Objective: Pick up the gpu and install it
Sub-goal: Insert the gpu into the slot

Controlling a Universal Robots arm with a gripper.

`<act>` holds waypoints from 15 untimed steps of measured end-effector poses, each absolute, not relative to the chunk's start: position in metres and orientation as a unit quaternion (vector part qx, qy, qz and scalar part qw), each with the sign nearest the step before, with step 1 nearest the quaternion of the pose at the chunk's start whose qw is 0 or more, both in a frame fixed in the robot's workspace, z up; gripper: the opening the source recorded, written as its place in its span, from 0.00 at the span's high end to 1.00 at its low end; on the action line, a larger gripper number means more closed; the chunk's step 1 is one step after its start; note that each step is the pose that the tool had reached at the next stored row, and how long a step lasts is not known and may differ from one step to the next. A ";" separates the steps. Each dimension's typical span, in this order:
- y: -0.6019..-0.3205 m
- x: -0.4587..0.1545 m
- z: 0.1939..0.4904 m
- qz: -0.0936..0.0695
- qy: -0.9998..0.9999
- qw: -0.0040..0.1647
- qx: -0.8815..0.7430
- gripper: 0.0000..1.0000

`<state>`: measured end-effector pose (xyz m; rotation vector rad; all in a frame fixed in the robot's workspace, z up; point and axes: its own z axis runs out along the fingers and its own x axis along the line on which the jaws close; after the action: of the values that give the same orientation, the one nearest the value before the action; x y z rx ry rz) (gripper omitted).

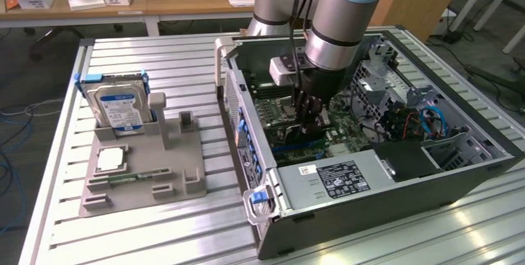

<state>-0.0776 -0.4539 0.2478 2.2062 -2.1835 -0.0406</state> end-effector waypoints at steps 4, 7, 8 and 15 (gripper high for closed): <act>-0.454 -0.078 0.248 -0.014 -0.703 0.019 0.711 0.73; -0.454 -0.078 0.247 -0.014 -0.703 0.019 0.711 0.73; -0.454 -0.078 0.246 -0.014 -0.703 0.019 0.711 0.73; -0.454 -0.078 0.242 -0.015 -0.703 0.020 0.711 0.73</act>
<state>-0.0776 -0.4539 0.2420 2.2041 -2.1815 -0.0457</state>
